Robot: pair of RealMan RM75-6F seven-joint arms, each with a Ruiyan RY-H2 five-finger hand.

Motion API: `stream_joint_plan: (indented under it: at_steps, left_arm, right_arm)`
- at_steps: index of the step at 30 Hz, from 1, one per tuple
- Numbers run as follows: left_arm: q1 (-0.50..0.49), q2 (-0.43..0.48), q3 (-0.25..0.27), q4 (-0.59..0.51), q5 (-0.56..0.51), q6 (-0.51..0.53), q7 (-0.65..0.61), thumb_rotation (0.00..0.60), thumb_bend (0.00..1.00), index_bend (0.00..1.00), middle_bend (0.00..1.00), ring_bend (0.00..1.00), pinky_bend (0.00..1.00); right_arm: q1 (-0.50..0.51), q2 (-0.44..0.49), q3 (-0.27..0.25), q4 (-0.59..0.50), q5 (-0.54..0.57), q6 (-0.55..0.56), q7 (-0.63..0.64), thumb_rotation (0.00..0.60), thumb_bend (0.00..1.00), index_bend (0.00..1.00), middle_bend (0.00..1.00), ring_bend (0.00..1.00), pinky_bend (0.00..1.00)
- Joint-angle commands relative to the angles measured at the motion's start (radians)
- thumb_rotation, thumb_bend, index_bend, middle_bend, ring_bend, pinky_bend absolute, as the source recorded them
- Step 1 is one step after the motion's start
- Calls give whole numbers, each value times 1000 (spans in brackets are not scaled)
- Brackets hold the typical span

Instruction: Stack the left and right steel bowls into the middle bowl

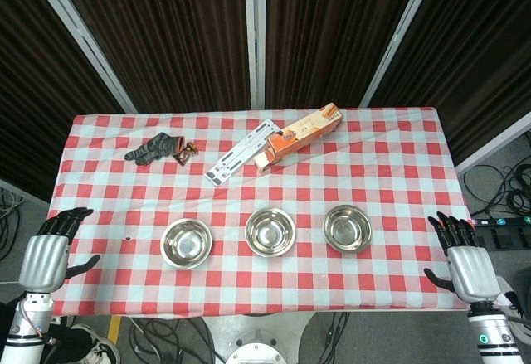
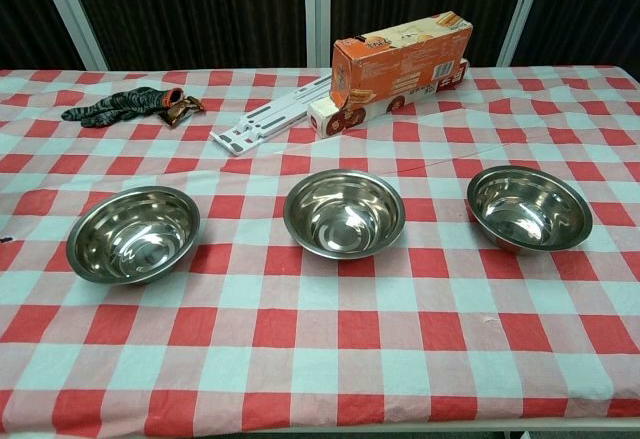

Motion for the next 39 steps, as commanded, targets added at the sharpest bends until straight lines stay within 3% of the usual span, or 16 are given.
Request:
stream_joint_plan:
  at_steps: [1,5,11,20,39]
  left_arm:
    - [1,2,5,-5,6,2,1,600,106,264,299,224,275]
    - [2,1,11,-2,17,6,-1,600,106,263,300,223,275]
    - [4,9,14,-17,36,23,1,600,106,263,300,223,280]
    - [13,31,19,-26,43,37,-43,600,106,263,300,223,282]
    - [17,28,19,13,30,33,-96,600,106,263,300,223,289]
  right_arm:
    - [12,-1,-1,-6,-8,-16,-9,600,107,42,48,0,6]
    - [47,-11,7,-6,-2,-64,-57,600,96,64,114,12,68]
    - [135,-66,27,0,48,-201,-173,600,99,203,205,93,156]
    - [250,-193,44,52,128,-365,-269,600,106,258,243,133,209]
    - [362,-338,58,165,239,-458,-341,600,212,399,343,246,337]
